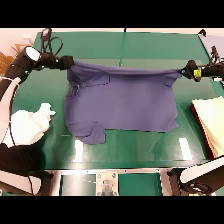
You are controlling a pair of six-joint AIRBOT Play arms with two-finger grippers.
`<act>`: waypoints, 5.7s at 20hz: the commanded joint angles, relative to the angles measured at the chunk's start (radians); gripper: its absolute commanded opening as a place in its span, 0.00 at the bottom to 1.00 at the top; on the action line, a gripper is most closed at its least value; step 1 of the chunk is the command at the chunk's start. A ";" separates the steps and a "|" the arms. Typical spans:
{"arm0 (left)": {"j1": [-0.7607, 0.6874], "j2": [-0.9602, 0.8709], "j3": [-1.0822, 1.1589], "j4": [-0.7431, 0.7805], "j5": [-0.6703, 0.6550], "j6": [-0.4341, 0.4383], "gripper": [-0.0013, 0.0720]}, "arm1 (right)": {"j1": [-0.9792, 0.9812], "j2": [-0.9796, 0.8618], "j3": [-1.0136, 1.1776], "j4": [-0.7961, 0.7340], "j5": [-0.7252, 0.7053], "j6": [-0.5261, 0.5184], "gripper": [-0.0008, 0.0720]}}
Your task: Fold the shirts.
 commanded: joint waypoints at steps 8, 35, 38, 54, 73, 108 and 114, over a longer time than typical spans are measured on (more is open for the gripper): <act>0.000 -0.042 -0.123 0.099 -0.214 -0.022 0.06 | -0.003 -0.002 -0.200 -0.131 0.140 0.012 0.03; 0.000 0.623 -0.923 0.059 -0.384 -0.185 0.97 | -0.264 0.900 -1.137 -0.249 0.127 0.229 0.12; 0.000 0.621 -1.030 -0.111 -0.230 -0.158 0.75 | -0.263 0.900 -1.211 -0.197 0.016 0.184 0.22; -0.064 0.594 -1.159 -0.409 -0.025 0.034 0.06 | -0.091 0.720 -1.244 -0.043 -0.212 0.111 0.04; -0.064 0.598 -0.511 -0.023 -0.488 -0.100 0.06 | -0.197 0.947 -0.939 -0.077 0.156 0.151 0.04; -0.029 -0.173 0.344 -0.109 -0.505 -0.100 0.07 | -0.092 -0.187 -0.108 -0.025 0.285 -0.154 0.80; -0.122 -0.179 0.342 -0.171 -0.393 -0.092 0.07 | -0.054 -0.198 -0.059 -0.004 0.280 -0.146 0.04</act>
